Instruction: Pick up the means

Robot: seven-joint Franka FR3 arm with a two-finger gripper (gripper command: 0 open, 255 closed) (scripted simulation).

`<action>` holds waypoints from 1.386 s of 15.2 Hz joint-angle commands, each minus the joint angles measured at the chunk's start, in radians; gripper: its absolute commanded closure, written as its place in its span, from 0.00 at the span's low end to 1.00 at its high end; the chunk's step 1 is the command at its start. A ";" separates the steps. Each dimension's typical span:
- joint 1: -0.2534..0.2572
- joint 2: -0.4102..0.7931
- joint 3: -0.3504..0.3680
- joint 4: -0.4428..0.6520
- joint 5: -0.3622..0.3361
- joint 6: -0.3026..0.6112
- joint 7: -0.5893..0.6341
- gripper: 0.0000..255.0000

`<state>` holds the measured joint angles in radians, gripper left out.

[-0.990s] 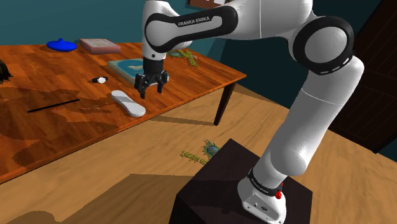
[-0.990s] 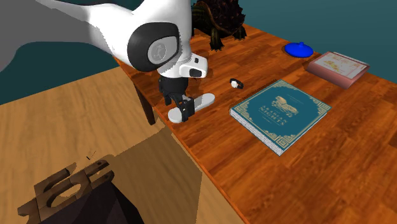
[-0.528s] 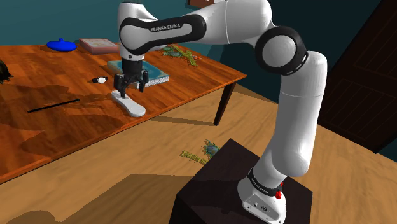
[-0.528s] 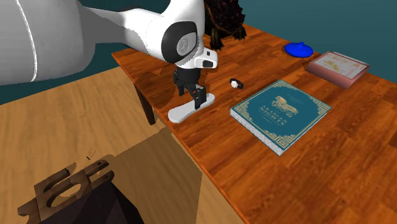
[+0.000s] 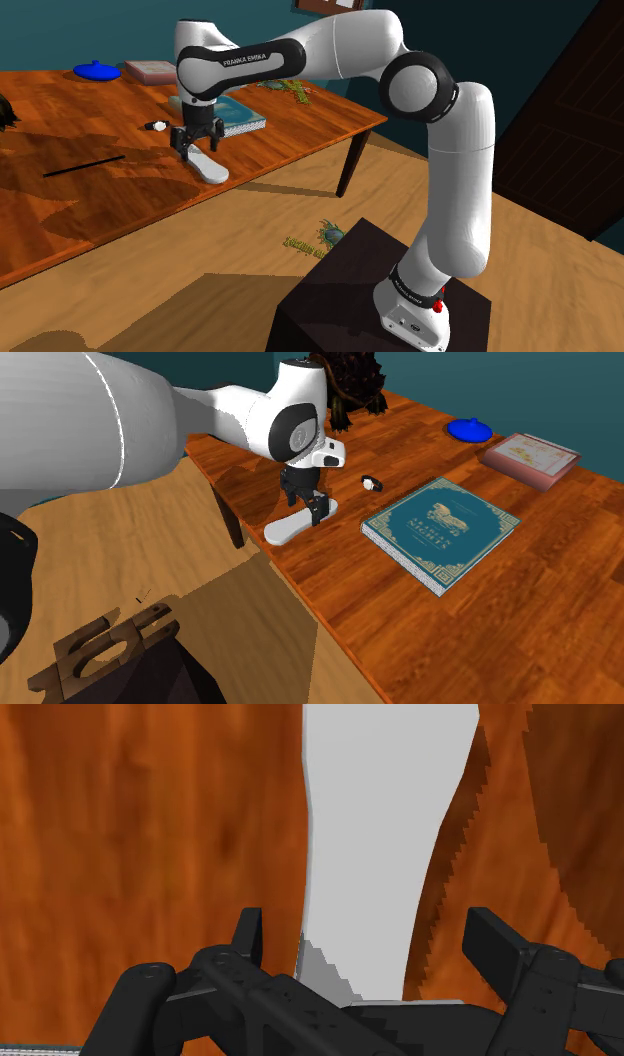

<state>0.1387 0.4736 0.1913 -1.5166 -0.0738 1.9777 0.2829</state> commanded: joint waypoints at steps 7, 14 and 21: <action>0.002 0.016 -0.001 -0.012 -0.003 0.029 0.002 1.00; 0.001 0.010 -0.001 -0.008 -0.002 0.018 0.002 1.00; 0.001 -0.014 0.002 0.052 0.003 -0.065 -0.001 1.00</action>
<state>0.1404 0.4640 0.1931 -1.4766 -0.0716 1.9288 0.2828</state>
